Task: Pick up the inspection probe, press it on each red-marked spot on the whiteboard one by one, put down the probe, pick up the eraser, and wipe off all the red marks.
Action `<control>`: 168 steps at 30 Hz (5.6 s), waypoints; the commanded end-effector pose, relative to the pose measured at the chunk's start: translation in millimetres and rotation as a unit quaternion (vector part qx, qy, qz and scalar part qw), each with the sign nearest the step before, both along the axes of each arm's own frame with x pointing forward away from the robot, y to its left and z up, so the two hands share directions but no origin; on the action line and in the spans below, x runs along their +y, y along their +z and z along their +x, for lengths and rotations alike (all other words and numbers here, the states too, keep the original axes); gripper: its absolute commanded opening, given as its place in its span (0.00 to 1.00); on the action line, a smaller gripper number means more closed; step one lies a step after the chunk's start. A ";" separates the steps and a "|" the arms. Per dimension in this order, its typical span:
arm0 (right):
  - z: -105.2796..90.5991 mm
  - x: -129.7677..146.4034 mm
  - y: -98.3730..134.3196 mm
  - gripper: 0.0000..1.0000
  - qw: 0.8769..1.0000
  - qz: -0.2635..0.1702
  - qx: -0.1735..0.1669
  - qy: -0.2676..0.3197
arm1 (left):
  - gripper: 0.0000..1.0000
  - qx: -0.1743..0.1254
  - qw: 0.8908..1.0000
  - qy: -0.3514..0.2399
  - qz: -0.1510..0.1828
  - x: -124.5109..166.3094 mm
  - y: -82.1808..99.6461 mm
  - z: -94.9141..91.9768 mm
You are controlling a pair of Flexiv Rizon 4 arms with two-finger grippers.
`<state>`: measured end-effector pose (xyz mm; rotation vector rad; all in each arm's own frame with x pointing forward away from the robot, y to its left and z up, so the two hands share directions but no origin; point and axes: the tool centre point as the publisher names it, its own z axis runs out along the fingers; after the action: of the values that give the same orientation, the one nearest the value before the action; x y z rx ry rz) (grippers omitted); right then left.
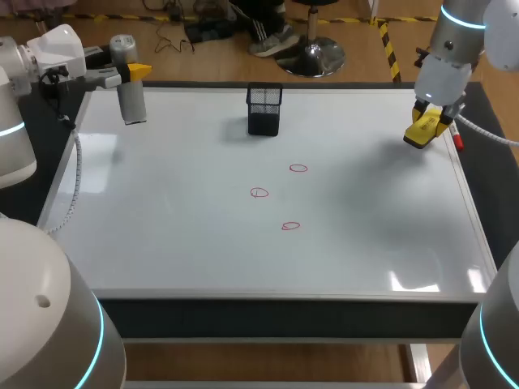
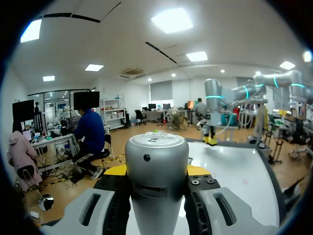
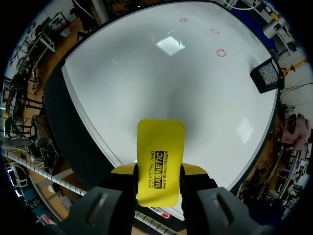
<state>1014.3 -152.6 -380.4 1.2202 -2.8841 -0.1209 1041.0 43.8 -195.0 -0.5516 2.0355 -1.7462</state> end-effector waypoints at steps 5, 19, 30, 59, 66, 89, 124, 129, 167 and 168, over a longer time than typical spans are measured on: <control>0.2 -0.7 0.9 0.00 1.000 -0.001 0.000 0.001 | 0.00 -0.005 1.000 -0.028 0.013 -23.8 -0.2 -11.3; 0.2 -0.7 0.9 0.00 1.000 -0.001 0.000 0.001 | 0.00 -0.012 0.995 -0.101 -0.015 -115.0 3.2 -74.9; 0.2 -0.7 0.9 0.00 1.000 -0.001 0.000 0.001 | 0.00 -0.026 0.989 -0.146 -0.023 -175.9 11.9 -112.7; 0.2 -0.7 0.9 0.00 1.000 -0.001 0.000 0.001 | 0.00 0.022 0.969 -0.242 -0.039 -257.7 -55.9 -155.0; 0.2 -0.7 0.9 0.00 1.000 -0.001 0.000 0.001 | 0.00 0.027 0.969 -0.243 -0.042 -262.8 -65.1 -153.6; 0.2 -0.7 0.9 0.00 1.000 -0.001 0.000 0.001 | 0.00 0.034 0.969 -0.240 -0.039 -268.0 -86.6 -143.4; 0.2 -0.7 0.9 0.00 1.000 -0.001 0.000 0.001 | 0.00 0.022 0.968 -0.247 -0.031 -266.3 -90.9 -143.1; 0.2 -0.7 0.9 0.00 1.000 -0.001 0.000 0.001 | 0.00 0.023 0.971 -0.235 -0.035 -261.8 -80.9 -142.3; 0.2 -0.7 0.9 0.00 1.000 -0.001 0.000 0.001 | 0.00 -0.034 0.999 -0.025 -0.029 -56.9 -13.1 -197.3; 0.2 -0.7 0.9 0.00 1.000 -0.001 0.000 0.001 | 0.00 -0.034 0.999 -0.019 -0.027 -53.2 -12.2 -199.8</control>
<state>1014.0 -152.8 -380.2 1.2208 -2.8848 -0.1217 868.6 -42.7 -216.2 -0.4034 2.0170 -1.8707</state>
